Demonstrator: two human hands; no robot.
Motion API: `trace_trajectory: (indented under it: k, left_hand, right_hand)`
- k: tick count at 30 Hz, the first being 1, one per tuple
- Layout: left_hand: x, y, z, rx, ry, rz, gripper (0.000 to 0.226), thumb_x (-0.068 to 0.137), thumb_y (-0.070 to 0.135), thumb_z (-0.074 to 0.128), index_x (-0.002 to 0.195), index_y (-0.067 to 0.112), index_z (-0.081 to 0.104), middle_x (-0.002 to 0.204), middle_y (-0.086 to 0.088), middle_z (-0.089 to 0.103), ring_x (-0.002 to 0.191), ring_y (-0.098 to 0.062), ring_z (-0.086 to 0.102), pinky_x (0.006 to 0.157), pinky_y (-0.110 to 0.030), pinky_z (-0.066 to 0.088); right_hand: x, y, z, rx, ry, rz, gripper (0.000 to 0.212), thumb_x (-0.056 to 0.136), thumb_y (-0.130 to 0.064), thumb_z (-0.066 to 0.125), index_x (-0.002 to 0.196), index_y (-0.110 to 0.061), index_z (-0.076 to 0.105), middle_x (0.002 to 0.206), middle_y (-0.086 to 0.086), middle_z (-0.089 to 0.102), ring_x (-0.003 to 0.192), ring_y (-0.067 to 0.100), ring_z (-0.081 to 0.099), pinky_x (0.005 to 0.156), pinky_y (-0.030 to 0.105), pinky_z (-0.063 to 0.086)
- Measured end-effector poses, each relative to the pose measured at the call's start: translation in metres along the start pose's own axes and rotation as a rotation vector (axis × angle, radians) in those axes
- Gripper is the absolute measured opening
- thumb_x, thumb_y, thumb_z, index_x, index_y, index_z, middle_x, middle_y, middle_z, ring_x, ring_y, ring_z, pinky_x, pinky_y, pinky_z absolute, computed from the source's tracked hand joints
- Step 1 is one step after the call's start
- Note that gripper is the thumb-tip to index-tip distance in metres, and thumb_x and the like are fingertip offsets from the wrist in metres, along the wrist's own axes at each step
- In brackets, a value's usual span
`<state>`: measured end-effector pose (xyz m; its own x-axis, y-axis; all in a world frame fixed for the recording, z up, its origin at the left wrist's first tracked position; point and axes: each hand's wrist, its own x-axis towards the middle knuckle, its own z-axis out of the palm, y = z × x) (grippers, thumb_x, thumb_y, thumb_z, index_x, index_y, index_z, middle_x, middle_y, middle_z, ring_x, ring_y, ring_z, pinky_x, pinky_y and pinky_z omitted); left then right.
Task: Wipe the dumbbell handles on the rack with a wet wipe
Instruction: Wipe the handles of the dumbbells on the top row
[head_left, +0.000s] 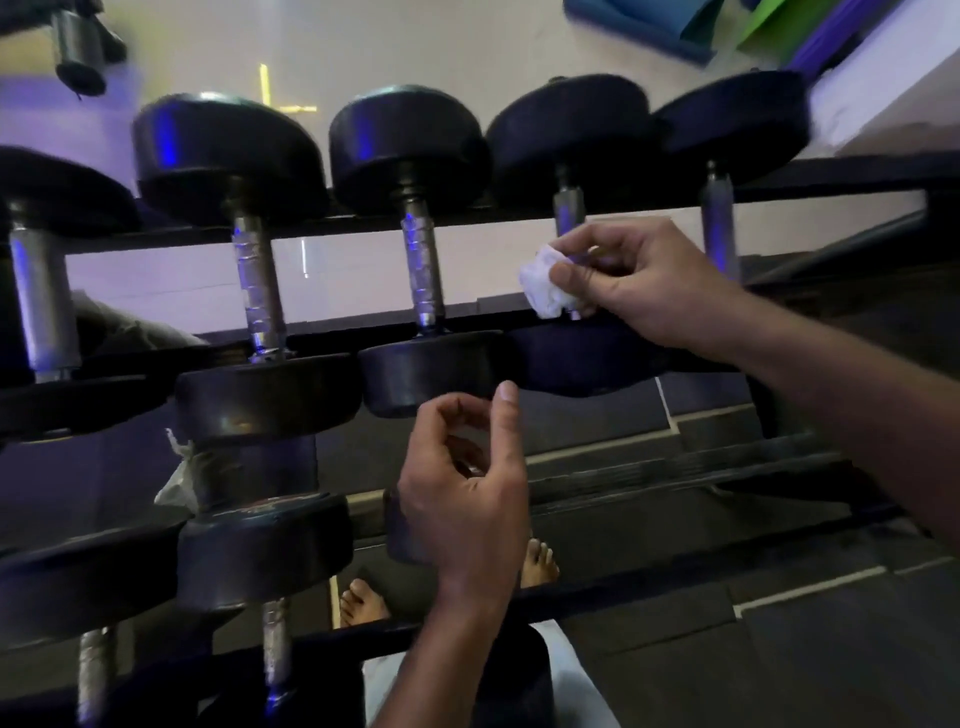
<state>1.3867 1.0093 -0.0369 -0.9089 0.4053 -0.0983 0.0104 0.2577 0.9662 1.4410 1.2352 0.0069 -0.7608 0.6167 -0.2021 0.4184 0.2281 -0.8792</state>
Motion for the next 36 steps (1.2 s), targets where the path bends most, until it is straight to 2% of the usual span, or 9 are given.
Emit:
trace_trajectory:
  k: [3, 6, 12, 16, 19, 26, 30, 34, 36]
  left_hand:
    - [-0.006, 0.014, 0.025, 0.115, -0.132, 0.114, 0.044, 0.097, 0.050, 0.082, 0.131, 0.027, 0.067, 0.122, 0.013, 0.070, 0.080, -0.012, 0.068, 0.069, -0.030, 0.057]
    - [-0.004, 0.020, 0.053, 0.284, -0.236, 0.094, 0.079, 0.093, 0.070, 0.074, 0.158, 0.034, 0.048, 0.158, 0.019, 0.051, 0.120, 0.010, 0.061, 0.091, -0.025, 0.058]
    - [-0.013, 0.013, 0.074, 0.143, -0.228, -0.086, 0.084, 0.091, 0.069, 0.077, 0.163, 0.051, 0.039, 0.169, 0.029, 0.039, 0.153, 0.003, 0.040, 0.124, -0.044, 0.045]
    - [-0.013, 0.012, 0.080, 0.138, -0.212, -0.113, 0.083, 0.088, 0.079, 0.074, 0.159, 0.065, 0.034, 0.161, 0.015, 0.056, 0.140, -0.051, 0.056, 0.108, -0.070, 0.053]
    - [-0.013, 0.010, 0.081, 0.123, -0.216, -0.130, 0.082, 0.088, 0.079, 0.074, 0.159, 0.067, 0.033, 0.154, -0.005, 0.064, 0.135, -0.060, 0.053, 0.104, -0.075, 0.052]
    - [-0.018, 0.008, 0.083, 0.070, -0.186, -0.114, 0.081, 0.095, 0.064, 0.077, 0.164, 0.051, 0.038, 0.168, 0.023, 0.044, 0.153, -0.011, 0.049, 0.119, -0.054, 0.049]
    - [-0.018, 0.006, 0.086, 0.072, -0.179, -0.095, 0.080, 0.097, 0.053, 0.077, 0.167, 0.039, 0.040, 0.170, 0.024, 0.040, 0.156, 0.006, 0.036, 0.128, -0.041, 0.041]
    - [-0.018, 0.004, 0.087, 0.049, -0.188, -0.077, 0.081, 0.098, 0.052, 0.076, 0.167, 0.039, 0.038, 0.171, 0.025, 0.039, 0.156, 0.007, 0.034, 0.127, -0.037, 0.040]
    - [-0.018, 0.003, 0.086, 0.040, -0.198, -0.076, 0.081, 0.098, 0.053, 0.076, 0.168, 0.041, 0.037, 0.170, 0.025, 0.038, 0.156, 0.006, 0.035, 0.126, -0.038, 0.042]
  right_hand:
    - [-0.009, 0.011, -0.023, 0.050, 0.056, -0.020, 0.011, 0.095, -0.025, 0.078, 0.105, -0.020, 0.077, 0.084, 0.003, 0.078, 0.075, 0.013, 0.070, 0.072, 0.035, 0.060]
    - [-0.011, 0.019, -0.045, -0.004, 0.045, -0.014, 0.011, 0.093, -0.020, 0.081, 0.101, -0.025, 0.075, 0.085, -0.004, 0.077, 0.074, 0.005, 0.070, 0.074, 0.037, 0.060]
    - [0.002, 0.042, -0.073, -0.218, 0.020, 0.006, 0.012, 0.089, -0.035, 0.083, 0.098, -0.029, 0.078, 0.095, -0.012, 0.077, 0.080, 0.010, 0.072, 0.078, 0.035, 0.060]
    - [0.014, 0.035, -0.076, -0.397, -0.059, -0.063, 0.017, 0.089, -0.042, 0.082, 0.101, -0.031, 0.081, 0.097, -0.017, 0.076, 0.081, 0.004, 0.069, 0.081, 0.032, 0.057]
    - [0.025, 0.025, -0.066, -0.612, -0.198, -0.214, 0.020, 0.092, -0.048, 0.074, 0.108, -0.038, 0.081, 0.106, -0.018, 0.074, 0.088, 0.006, 0.066, 0.086, 0.038, 0.056]
    - [0.063, 0.005, -0.042, -1.127, -0.491, -0.435, 0.035, 0.094, -0.058, 0.066, 0.096, -0.023, 0.075, 0.109, -0.004, 0.062, 0.117, 0.022, 0.054, 0.098, 0.039, 0.043]
    - [0.080, -0.027, -0.019, -1.424, -0.682, -0.351, 0.037, 0.091, -0.038, 0.071, 0.066, -0.019, 0.052, 0.082, -0.003, 0.054, 0.102, 0.026, 0.054, 0.093, 0.041, 0.035]
    - [0.096, -0.026, 0.023, -1.620, -0.900, -0.150, 0.010, 0.094, -0.026, 0.062, 0.093, -0.018, 0.057, 0.089, 0.004, 0.057, 0.099, 0.029, 0.056, 0.111, 0.052, 0.028]
    - [0.106, -0.004, 0.032, -1.659, -0.978, -0.085, 0.037, 0.096, -0.040, 0.060, 0.124, -0.017, 0.056, 0.102, 0.008, 0.055, 0.112, 0.032, 0.056, 0.114, 0.056, 0.027]
